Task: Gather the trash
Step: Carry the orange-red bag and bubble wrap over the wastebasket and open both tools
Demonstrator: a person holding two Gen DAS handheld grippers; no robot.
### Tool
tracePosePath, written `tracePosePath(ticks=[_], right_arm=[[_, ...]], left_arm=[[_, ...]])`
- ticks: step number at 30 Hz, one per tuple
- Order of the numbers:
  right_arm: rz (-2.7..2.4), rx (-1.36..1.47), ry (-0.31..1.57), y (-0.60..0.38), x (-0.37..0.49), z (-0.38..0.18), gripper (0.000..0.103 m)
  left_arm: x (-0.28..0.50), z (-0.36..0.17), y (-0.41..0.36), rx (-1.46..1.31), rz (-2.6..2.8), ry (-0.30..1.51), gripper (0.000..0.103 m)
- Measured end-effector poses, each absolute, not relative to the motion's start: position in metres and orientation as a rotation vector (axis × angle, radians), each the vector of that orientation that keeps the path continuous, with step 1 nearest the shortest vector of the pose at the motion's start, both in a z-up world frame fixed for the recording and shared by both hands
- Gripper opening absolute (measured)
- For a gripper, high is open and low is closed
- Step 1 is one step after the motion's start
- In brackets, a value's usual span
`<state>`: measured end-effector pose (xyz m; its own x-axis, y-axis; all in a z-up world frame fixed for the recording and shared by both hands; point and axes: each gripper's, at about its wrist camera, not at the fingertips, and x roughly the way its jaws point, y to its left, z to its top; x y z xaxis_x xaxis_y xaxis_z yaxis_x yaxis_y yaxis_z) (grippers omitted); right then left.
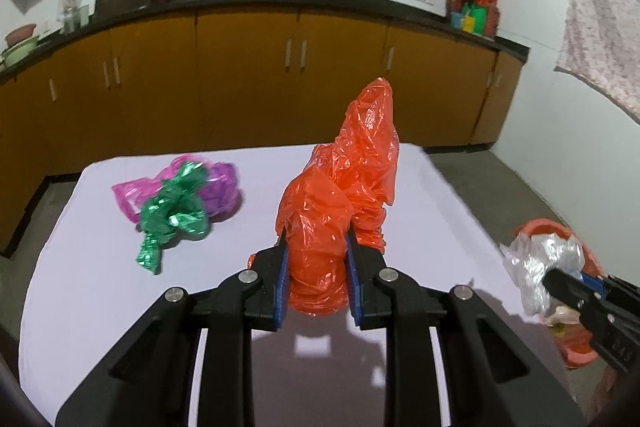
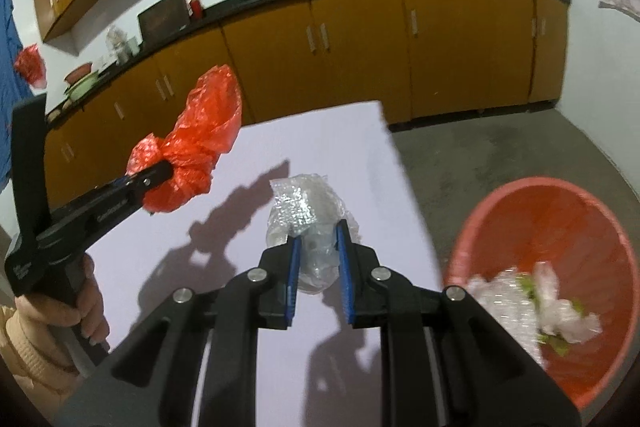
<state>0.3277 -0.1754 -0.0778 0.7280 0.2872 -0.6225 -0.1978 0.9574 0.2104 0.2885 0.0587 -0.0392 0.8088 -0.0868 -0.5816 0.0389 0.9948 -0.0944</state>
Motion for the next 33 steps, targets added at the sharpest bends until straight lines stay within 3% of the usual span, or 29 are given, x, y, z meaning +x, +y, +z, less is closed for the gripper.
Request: tracePosePath(ticks=[18, 33], right_arm=[[-0.071, 0.225, 0.617, -0.337, 0.266, -0.051, 0.018], [-0.160, 0.260, 0.608, -0.375, 0.263, -0.060, 0.018]], left_arm=[[0.265, -0.019, -0.069, -0.059, -0.333, 0.605, 0.024], [0.259, -0.032, -0.133, -0.002, -0.446, 0.638, 0.024]])
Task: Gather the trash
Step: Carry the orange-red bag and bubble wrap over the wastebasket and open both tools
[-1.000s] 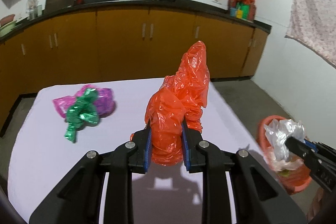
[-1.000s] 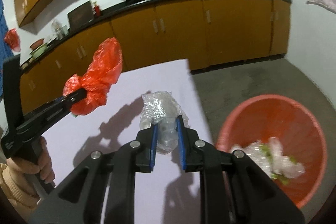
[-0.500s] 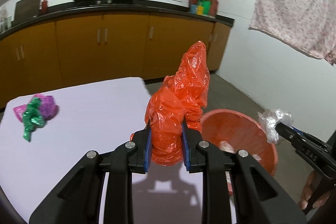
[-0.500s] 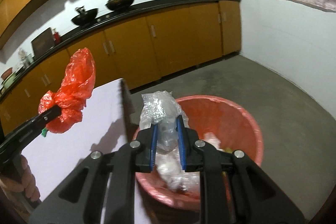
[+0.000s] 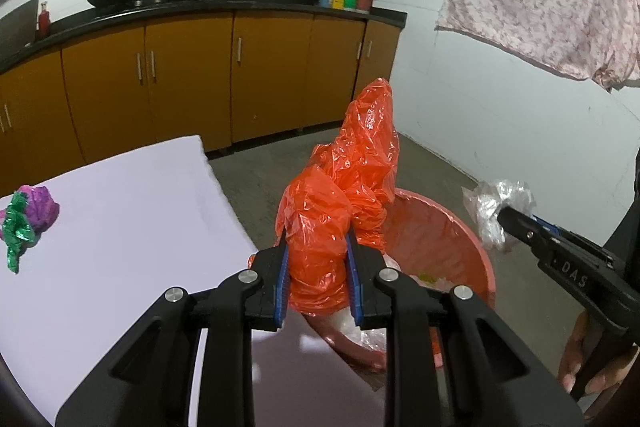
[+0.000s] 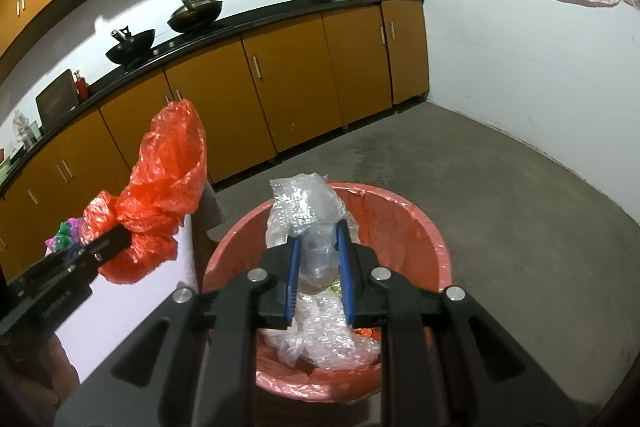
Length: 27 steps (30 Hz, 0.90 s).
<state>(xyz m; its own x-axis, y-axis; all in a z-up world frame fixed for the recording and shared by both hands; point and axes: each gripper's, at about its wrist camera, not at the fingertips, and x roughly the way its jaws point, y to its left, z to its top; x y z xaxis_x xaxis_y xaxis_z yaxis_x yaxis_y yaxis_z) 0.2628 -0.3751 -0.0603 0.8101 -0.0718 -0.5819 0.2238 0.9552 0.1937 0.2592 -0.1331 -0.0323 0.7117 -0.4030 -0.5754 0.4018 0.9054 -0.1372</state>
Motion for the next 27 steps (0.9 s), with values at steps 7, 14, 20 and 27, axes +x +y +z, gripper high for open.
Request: tracePosePath(ticks=[7, 14, 20, 27], right_arm=[[-0.170, 0.274, 0.611, -0.379, 0.264, -0.066, 0.018], [-0.174, 0.288, 0.615, -0.386, 0.268, -0.071, 0.018], [-0.178, 0.298, 0.617, -0.390, 0.271, -0.074, 0.018], [-0.184, 0.306, 0.618, -0.394, 0.274, -0.076, 0.019]], left_arm=[[0.258, -0.044, -0.148, 0.019, -0.471, 0.664, 0.024], [0.261, -0.053, -0.158, 0.034, -0.485, 0.690, 0.024], [0.263, -0.060, -0.166, 0.043, -0.494, 0.708, 0.024], [0.266, -0.067, -0.172, 0.047, -0.507, 0.727, 0.024]])
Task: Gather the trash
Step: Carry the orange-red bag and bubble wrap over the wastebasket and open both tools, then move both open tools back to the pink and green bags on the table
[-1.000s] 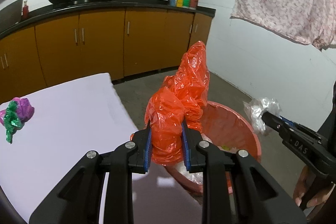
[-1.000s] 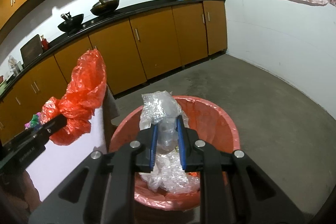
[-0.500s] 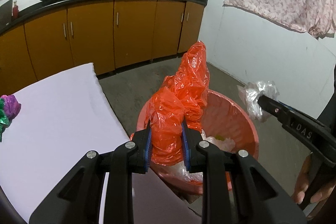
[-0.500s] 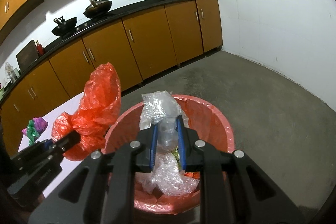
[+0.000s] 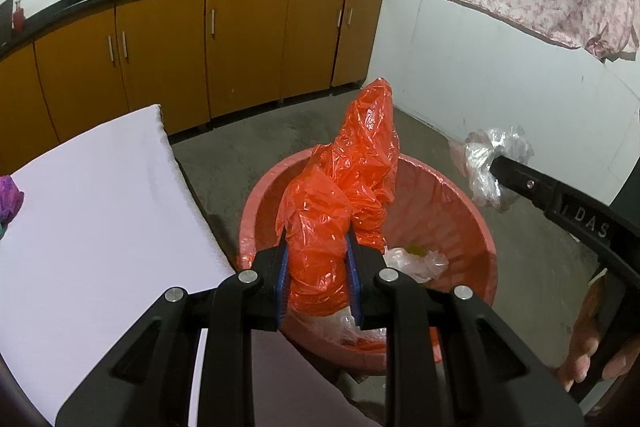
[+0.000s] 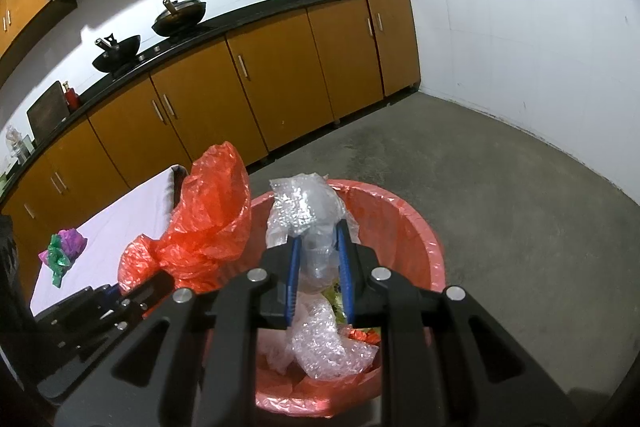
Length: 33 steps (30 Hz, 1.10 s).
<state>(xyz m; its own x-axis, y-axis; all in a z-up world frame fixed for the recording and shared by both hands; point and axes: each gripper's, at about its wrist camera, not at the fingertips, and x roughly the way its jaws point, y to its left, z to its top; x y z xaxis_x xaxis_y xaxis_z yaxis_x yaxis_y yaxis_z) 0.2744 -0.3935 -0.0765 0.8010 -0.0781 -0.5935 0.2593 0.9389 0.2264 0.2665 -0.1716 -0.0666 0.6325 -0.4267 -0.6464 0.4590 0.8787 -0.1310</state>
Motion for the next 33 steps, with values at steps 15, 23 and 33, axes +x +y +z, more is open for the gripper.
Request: tracePosePath(ticks=[15, 23, 33], right_arm=[[-0.186, 0.348, 0.596, -0.401, 0.275, -0.079, 0.040], [-0.195, 0.363, 0.602, -0.401, 0.276, -0.080, 0.041], [-0.150, 0.331, 0.610, -0.378, 0.284, -0.074, 0.041]], left_arm=[[0.274, -0.078, -0.173, 0.037, -0.508, 0.770, 0.041], [0.276, -0.081, -0.155, 0.012, -0.473, 0.772, 0.048], [0.273, -0.077, -0.104, -0.021, -0.361, 0.736, 0.059]])
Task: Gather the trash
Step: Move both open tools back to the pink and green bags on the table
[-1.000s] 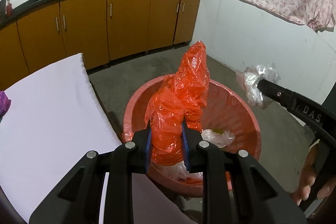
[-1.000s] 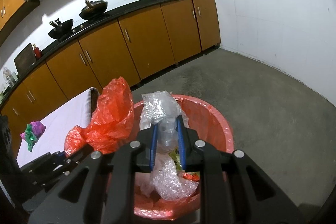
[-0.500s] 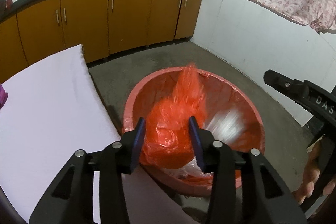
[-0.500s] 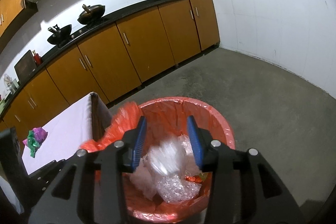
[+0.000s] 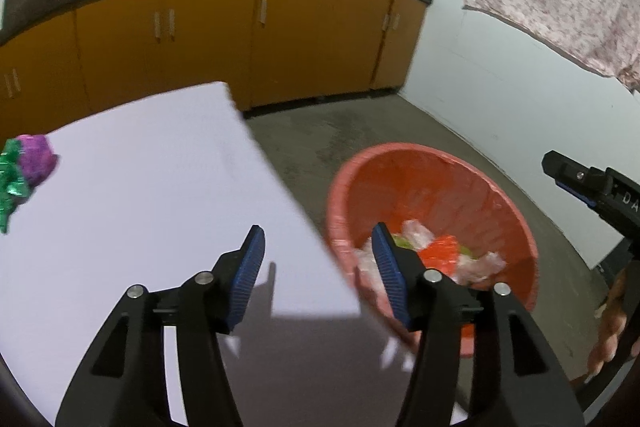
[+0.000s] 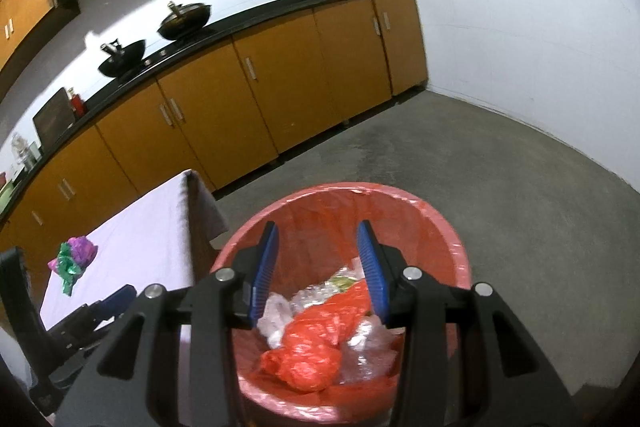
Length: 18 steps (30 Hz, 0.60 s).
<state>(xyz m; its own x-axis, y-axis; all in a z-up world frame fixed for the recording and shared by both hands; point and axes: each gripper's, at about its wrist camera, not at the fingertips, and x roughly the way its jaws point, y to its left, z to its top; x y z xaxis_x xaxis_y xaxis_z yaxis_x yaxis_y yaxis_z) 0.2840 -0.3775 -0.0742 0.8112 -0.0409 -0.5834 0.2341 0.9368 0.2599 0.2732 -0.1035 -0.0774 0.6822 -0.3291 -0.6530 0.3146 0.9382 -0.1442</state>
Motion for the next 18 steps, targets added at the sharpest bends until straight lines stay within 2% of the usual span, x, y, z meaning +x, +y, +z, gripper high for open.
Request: tracePosePath(ticks=[2, 18], right_arm=[[-0.117, 0.319, 0.616, -0.364, 0.289, -0.072, 0.041], [0.259, 0.153, 0.713, -0.151, 0.338, -0.081, 0.041]], left_arm=[[0.269, -0.076, -0.084, -0.016, -0.318, 0.716, 0.063], [0.238, -0.081, 0.134, -0.109, 0.151, 0.652, 0.069]])
